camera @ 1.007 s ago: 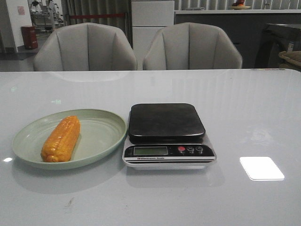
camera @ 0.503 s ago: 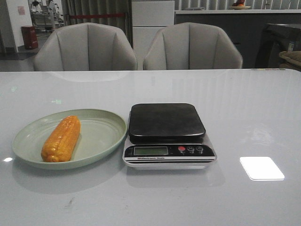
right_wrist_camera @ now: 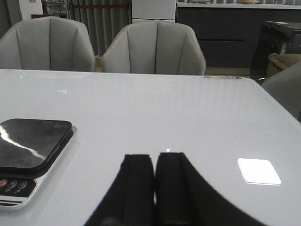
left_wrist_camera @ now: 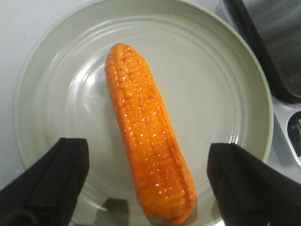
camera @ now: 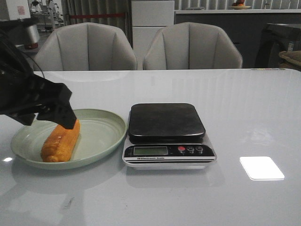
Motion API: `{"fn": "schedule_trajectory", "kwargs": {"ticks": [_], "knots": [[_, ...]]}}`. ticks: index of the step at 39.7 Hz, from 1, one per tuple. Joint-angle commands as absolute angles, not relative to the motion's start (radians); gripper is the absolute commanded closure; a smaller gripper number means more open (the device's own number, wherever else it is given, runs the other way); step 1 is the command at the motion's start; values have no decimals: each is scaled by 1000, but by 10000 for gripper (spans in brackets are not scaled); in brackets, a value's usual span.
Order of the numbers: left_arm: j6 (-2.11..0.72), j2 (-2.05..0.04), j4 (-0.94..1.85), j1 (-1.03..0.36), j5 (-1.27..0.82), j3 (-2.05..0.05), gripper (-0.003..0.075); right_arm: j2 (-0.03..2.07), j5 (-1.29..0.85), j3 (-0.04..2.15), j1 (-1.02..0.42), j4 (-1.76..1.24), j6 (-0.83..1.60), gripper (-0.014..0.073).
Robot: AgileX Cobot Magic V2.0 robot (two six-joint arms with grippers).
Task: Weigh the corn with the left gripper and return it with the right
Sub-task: 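Lower the left gripper over the corn cob and close on it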
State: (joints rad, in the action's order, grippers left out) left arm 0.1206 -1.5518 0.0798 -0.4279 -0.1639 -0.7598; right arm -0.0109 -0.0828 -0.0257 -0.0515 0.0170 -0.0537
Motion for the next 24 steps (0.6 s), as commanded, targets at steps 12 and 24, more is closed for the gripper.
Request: {"fn": "schedule_trajectory", "kwargs": {"ticks": [12, 24], "knots": [[130, -1667, 130, -448, -180, -870, 314, -28, 0, -36, -45, 27, -48, 427], [123, -1672, 154, -457, -279, -1030, 595, -28, 0, -36, -45, 27, -48, 427]]}}
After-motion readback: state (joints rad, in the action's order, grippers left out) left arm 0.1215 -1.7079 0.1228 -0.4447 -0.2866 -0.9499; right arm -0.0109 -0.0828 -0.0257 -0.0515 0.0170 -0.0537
